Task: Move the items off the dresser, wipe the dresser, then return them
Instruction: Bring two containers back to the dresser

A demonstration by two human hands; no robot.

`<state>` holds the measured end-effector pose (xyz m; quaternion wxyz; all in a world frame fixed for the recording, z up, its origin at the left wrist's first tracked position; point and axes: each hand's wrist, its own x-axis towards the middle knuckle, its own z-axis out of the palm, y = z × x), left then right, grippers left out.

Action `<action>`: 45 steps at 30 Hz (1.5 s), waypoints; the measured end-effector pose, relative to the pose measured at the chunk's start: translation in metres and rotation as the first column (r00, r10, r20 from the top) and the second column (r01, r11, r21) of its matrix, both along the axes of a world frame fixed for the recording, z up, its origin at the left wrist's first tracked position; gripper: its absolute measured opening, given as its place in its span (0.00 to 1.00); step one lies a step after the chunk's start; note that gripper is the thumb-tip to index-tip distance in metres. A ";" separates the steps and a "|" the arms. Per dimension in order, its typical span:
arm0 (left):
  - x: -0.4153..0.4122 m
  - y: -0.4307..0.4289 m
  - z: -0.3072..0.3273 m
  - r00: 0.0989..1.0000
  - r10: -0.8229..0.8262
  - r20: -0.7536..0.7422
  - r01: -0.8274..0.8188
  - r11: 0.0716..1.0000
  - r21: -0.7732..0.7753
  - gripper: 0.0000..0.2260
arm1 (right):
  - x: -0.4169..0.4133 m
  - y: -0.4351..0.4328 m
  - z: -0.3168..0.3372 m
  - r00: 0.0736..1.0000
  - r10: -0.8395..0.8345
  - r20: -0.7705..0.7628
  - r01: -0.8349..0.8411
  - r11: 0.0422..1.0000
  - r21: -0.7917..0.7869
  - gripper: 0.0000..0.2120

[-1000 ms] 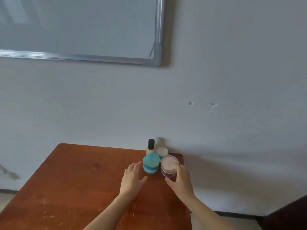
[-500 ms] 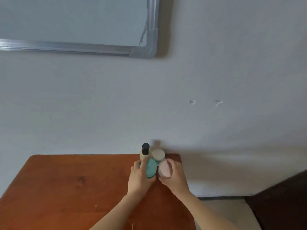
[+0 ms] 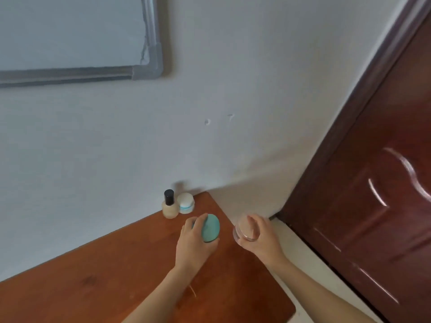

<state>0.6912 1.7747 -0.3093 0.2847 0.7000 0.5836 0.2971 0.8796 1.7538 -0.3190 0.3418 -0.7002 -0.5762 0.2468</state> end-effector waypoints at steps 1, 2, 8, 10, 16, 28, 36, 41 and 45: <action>0.007 -0.007 0.003 0.999 -0.042 0.008 0.042 0.999 0.004 0.30 | 0.006 -0.016 -0.001 0.999 -0.046 -0.011 0.046 0.999 -0.002 0.31; 0.015 -0.015 0.007 0.996 -0.083 0.020 0.083 0.997 0.007 0.30 | 0.012 -0.031 -0.001 0.996 -0.084 -0.020 0.084 0.996 -0.001 0.30; 0.075 -0.056 0.022 0.938 -0.346 0.019 0.345 0.937 0.057 0.29 | 0.067 -0.101 0.016 0.962 -0.271 -0.010 0.272 0.961 0.045 0.29; 0.107 -0.073 0.029 0.906 -0.423 -0.012 0.423 0.904 0.060 0.29 | 0.092 -0.133 0.021 0.939 -0.343 -0.012 0.343 0.937 0.060 0.31; 0.237 -0.173 0.048 0.765 -0.645 0.004 0.640 0.760 0.116 0.27 | 0.185 -0.288 0.028 0.786 -0.618 -0.028 0.617 0.779 0.111 0.30; 0.466 -0.470 0.056 0.346 -0.933 0.093 0.930 0.355 0.095 0.27 | 0.310 -0.647 0.043 0.264 -0.959 -0.099 0.964 0.259 0.069 0.26; 0.561 -0.571 0.063 0.094 -0.979 0.181 0.990 0.110 0.084 0.25 | 0.350 -0.759 0.056 0.031 -0.993 -0.112 0.990 0.015 0.137 0.25; 0.633 -0.609 0.066 0.033 -0.966 0.258 0.991 0.066 0.120 0.26 | 0.410 -0.804 0.061 -0.019 -0.998 -0.053 0.993 -0.025 0.118 0.24; 0.691 -0.629 0.064 0.028 -0.968 0.251 0.993 0.055 0.100 0.26 | 0.457 -0.827 0.064 -0.062 -0.997 -0.047 0.996 -0.065 0.065 0.25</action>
